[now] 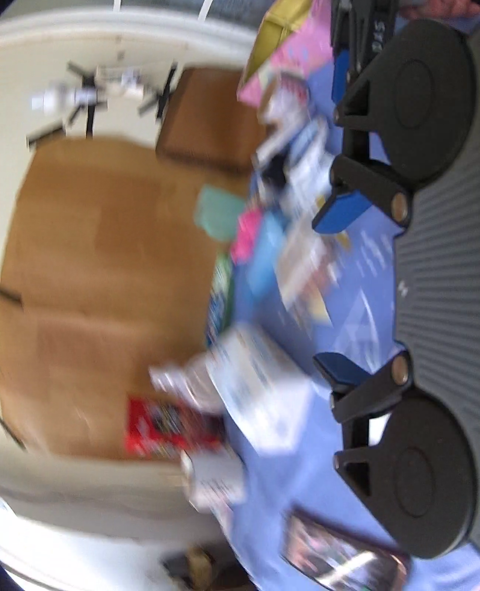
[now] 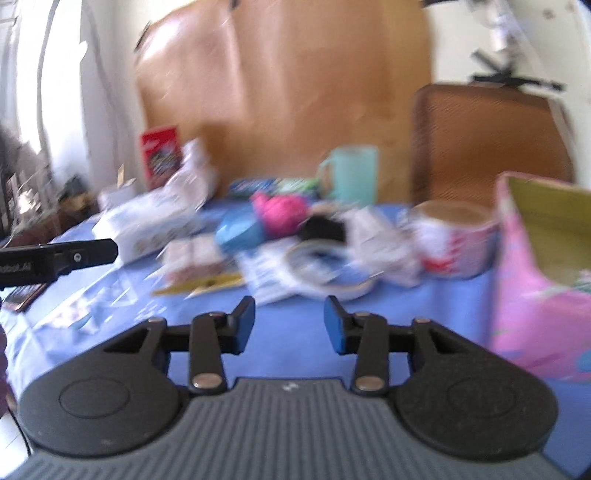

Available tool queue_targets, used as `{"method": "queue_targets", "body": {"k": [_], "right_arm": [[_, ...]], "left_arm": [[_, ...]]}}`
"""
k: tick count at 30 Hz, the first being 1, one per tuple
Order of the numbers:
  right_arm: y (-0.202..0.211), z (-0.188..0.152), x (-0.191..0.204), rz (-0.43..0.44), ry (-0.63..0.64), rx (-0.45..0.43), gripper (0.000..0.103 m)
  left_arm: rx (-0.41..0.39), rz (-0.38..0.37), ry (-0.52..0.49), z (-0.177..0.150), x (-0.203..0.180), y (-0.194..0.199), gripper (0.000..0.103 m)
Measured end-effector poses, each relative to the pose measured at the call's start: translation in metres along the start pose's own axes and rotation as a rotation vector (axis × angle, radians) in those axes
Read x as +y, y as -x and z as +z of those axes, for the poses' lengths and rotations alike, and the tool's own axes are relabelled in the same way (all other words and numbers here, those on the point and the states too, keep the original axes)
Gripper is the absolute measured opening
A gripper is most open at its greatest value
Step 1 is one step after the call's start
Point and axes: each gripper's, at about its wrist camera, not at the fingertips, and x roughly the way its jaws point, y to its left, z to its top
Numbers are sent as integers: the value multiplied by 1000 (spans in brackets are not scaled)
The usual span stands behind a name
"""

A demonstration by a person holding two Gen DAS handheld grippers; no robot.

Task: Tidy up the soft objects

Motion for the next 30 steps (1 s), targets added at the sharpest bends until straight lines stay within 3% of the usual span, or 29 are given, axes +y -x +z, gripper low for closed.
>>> {"method": "queue_targets", "body": {"k": [7, 15, 19, 22, 30], "right_arm": [[-29, 13, 47, 102, 81, 77, 45], [-92, 44, 72, 159, 169, 144, 81], [-120, 39, 73, 148, 199, 216, 77], [-103, 33, 75, 176, 210, 193, 67], [-27, 4, 60, 342, 340, 226, 68]], "left_arm": [[35, 32, 125, -12, 40, -5, 72], [34, 16, 157, -14, 50, 1, 73], [43, 13, 161, -15, 51, 0, 73], [52, -1, 171, -15, 53, -1, 73], [78, -115, 159, -7, 41, -3, 76]]}}
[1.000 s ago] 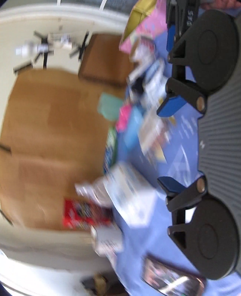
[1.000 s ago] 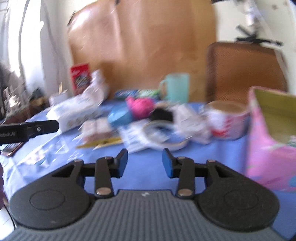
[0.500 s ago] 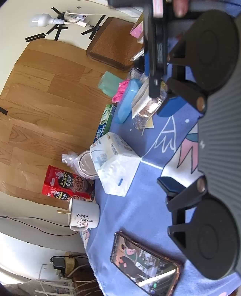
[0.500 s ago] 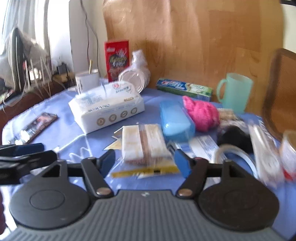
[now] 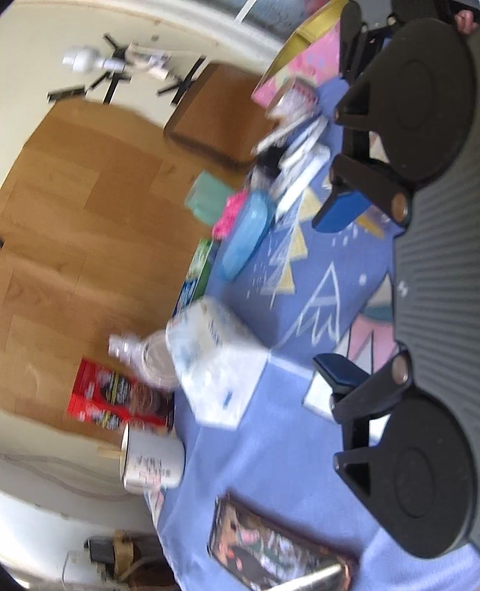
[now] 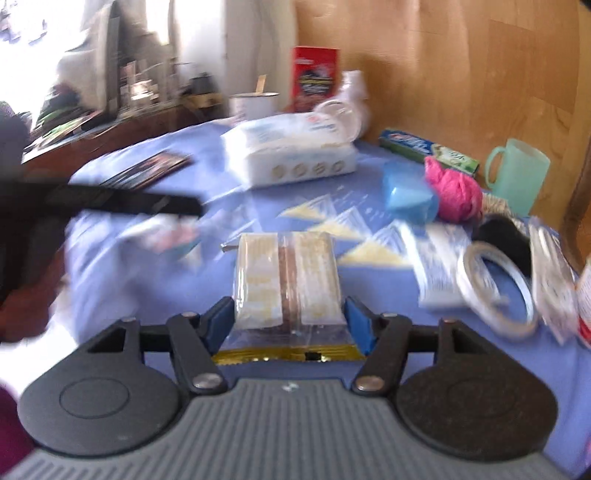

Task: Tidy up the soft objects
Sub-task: 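Grasp the clear zip bag of bread with the left gripper, carry it to the tin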

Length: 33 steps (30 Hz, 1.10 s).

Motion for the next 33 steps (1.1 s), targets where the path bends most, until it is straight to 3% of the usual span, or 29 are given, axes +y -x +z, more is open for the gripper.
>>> {"method": "queue_targets", "body": {"k": [1, 3, 6, 12, 15, 18, 20, 22, 23, 24, 29, 33], "right_arm": [[9, -6, 1, -5, 8, 0, 69], [26, -16, 1, -69, 10, -16, 83], [43, -28, -3, -175, -42, -53, 87], [51, -42, -14, -141, -200, -73, 87], [47, -46, -9, -126, -198, -63, 87], [43, -48, -10, -92, -190, -56, 87], [34, -46, -9, -69, -190, -45, 87], [27, -44, -1, -83, -147, -67, 73], [26, -43, 3, -101, -129, -75, 62], [26, -41, 5, -113, -125, -82, 60], [49, -44, -16, -159, -220, -163, 58], [85, -42, -30, -285, -213, -257, 58]], "left_arm": [[7, -21, -8, 0, -5, -1, 77], [20, -64, -19, 1, -14, -4, 80], [39, -104, -28, 0, -27, -9, 84], [109, -156, -32, -2, -48, -20, 84], [146, -158, -39, -5, -55, -25, 78], [197, -153, -55, -9, -63, -39, 64], [232, -208, -12, -14, -66, -49, 58], [254, -239, -9, -13, -76, -51, 55], [249, -236, -48, -12, -86, -50, 55], [233, -222, -90, -10, -97, -47, 53], [174, -281, -209, 12, -145, -46, 53], [119, -367, -296, 29, -195, -51, 53]]}}
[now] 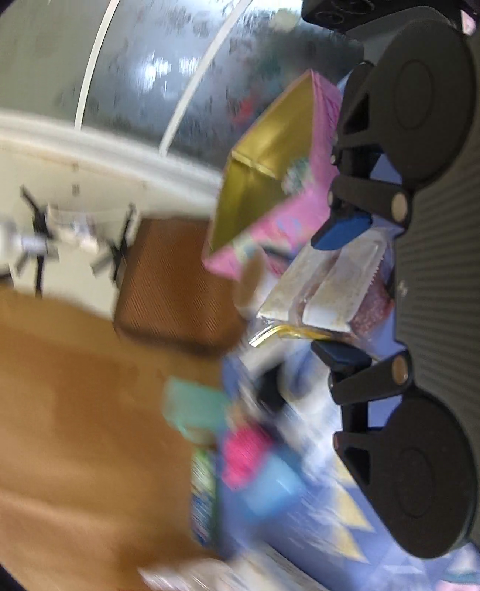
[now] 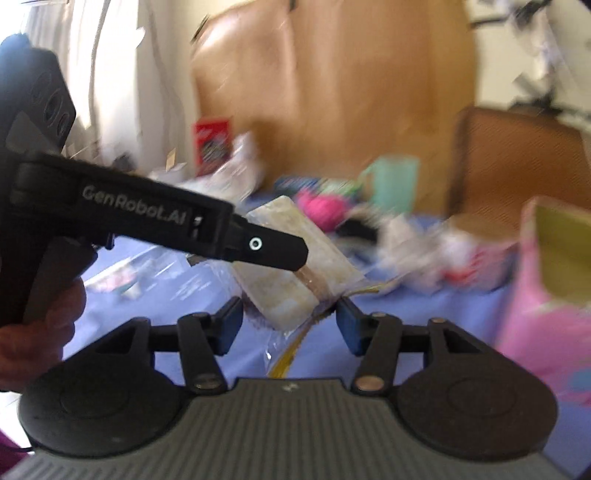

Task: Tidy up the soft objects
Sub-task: 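Grasp the clear zip bag of bread with the left gripper, carry it to the tin, then open the left gripper to release the bread bag into the tin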

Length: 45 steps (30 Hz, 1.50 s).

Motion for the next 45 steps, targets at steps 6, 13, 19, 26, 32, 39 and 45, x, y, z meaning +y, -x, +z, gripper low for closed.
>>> {"method": "queue_targets", "body": {"k": [6, 13, 19, 26, 32, 39, 45], "right_arm": [[45, 10, -59, -190, -19, -98, 58], [64, -4, -121, -340, -92, -83, 59], [62, -16, -140, -580, -35, -134, 67], [80, -23, -166, -637, -211, -192, 66], [80, -12, -146, -566, -225, -238, 66], [56, 7, -105, -398, -149, -222, 59], [3, 20, -67, -183, -121, -81, 39]], "left_arm": [[-25, -125, -124, 28, -68, -51, 53], [44, -167, -163, 29, -116, -118, 57], [51, -71, -127, 29, -118, -138, 59], [-7, -40, -125, 25, -101, -104, 64], [-12, -30, -117, 3, -78, -71, 64], [-25, 132, -65, -22, -7, -25, 64], [-10, 342, 14, -39, 71, -1, 62]]}}
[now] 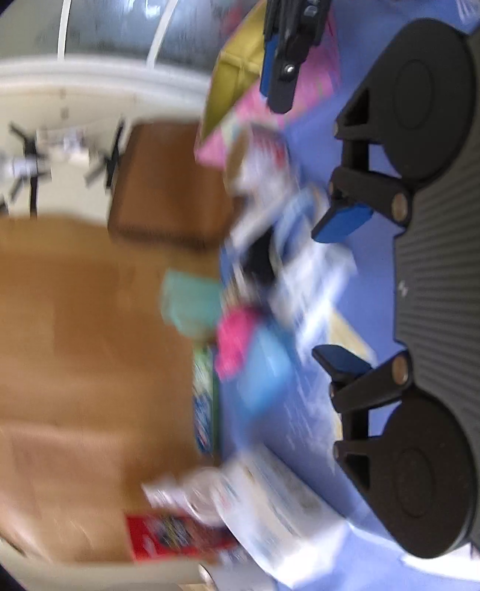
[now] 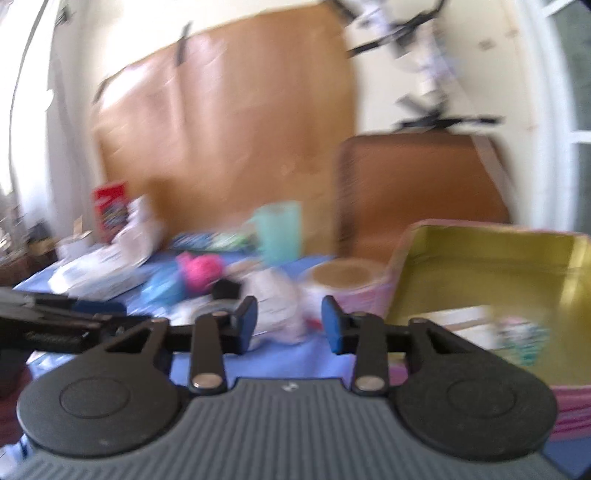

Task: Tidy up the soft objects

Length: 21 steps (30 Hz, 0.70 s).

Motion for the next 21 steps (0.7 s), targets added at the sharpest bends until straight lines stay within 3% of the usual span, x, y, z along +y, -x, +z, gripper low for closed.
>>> {"method": "queue_targets", "body": {"k": [5, 11, 14, 19, 21], "right_arm": [[-47, -4, 49, 124, 134, 129, 39], [-91, -13, 81, 150, 299, 236, 39], [-93, -16, 87, 140, 383, 239, 15], [-65, -23, 95, 203, 406, 250, 13], [-50, -27, 103, 266, 380, 268, 4]], "left_arm": [[44, -2, 150, -12, 42, -2, 61], [52, -63, 191, -20, 53, 9, 61], [60, -105, 217, -23, 56, 13, 61], [76, -138, 246, -25, 58, 17, 61], [80, -146, 258, -25, 59, 20, 61]]}}
